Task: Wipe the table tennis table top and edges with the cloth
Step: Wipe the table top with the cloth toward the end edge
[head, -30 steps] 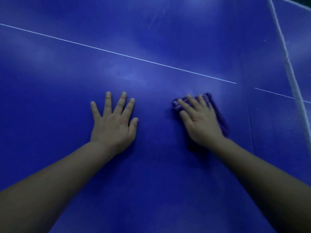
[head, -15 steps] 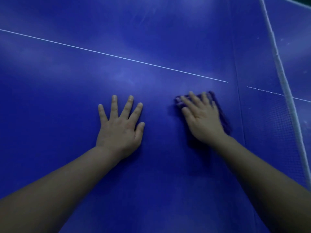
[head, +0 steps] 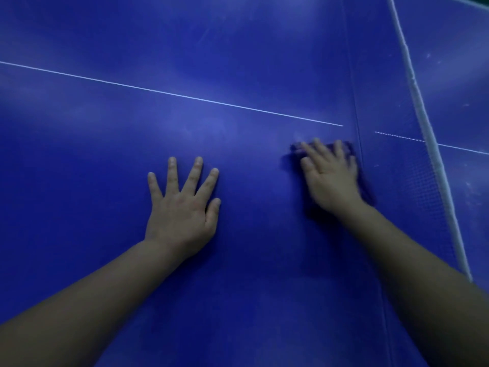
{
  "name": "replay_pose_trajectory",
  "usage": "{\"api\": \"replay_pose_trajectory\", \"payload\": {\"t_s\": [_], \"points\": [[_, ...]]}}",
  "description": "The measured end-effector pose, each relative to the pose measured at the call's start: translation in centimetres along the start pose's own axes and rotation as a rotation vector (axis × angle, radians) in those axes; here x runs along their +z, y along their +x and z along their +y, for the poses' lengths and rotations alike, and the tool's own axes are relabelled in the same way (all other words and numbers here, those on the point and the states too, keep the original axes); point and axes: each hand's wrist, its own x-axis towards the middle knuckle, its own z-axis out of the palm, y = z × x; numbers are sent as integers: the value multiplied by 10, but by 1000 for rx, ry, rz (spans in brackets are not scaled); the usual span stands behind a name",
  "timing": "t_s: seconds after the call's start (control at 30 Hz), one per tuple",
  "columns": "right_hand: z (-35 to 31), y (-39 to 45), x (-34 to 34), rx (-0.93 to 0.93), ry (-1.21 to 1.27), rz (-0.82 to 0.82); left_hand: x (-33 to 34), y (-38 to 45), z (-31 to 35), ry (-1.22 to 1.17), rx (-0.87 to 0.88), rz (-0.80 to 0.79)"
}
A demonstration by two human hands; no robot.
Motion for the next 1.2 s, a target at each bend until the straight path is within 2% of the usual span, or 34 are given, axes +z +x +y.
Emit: {"api": "replay_pose_trajectory", "payload": {"t_s": [0.07, 0.17, 0.23, 0.33, 0.4, 0.47, 0.57, 0.63, 0.7, 0.77, 0.87, 0.93, 1.0, 1.1, 1.2], "points": [[18, 35, -8, 178, 56, 3, 0, -2, 1, 19, 5, -3], [5, 78, -11, 205, 109, 42, 1, -2, 2, 38, 9, 4], [-21, 76, -4, 81, 67, 43, 1, -1, 2, 40, 15, 6], [-48, 23, 4, -224, -9, -3, 0, -1, 2, 29, 18, 9], [-39, -17, 5, -363, -5, -80, -1, -1, 2, 24, 18, 8], [-13, -38, 5, -386, -17, -97, -1, -2, 1, 32, 17, 2], [17, -16, -2, -127, -25, -24, -2, -4, 0, 21, 20, 14], [14, 17, -6, 95, 32, -23, -3, -6, 1, 19, 31, 18], [-6, 39, -8, 195, 94, -17, -2, -9, 1, 25, 39, 17], [-34, 33, -2, 110, 77, -11, 0, -15, 1, 19, 44, 21], [-59, -32, 13, -181, 10, -9, 2, -23, 3, 19, 45, 23], [-49, -91, 17, -331, -5, -28, 3, -30, 4, 22, 49, 19], [-21, -135, 19, -375, -14, -60, 4, -39, 4, 20, 58, 14], [18, -137, 10, -164, -16, -72, 6, -53, 4, 9, 69, 2], [8, -83, 4, 135, 39, -71, 6, -64, 4, -6, 67, -4]]}}
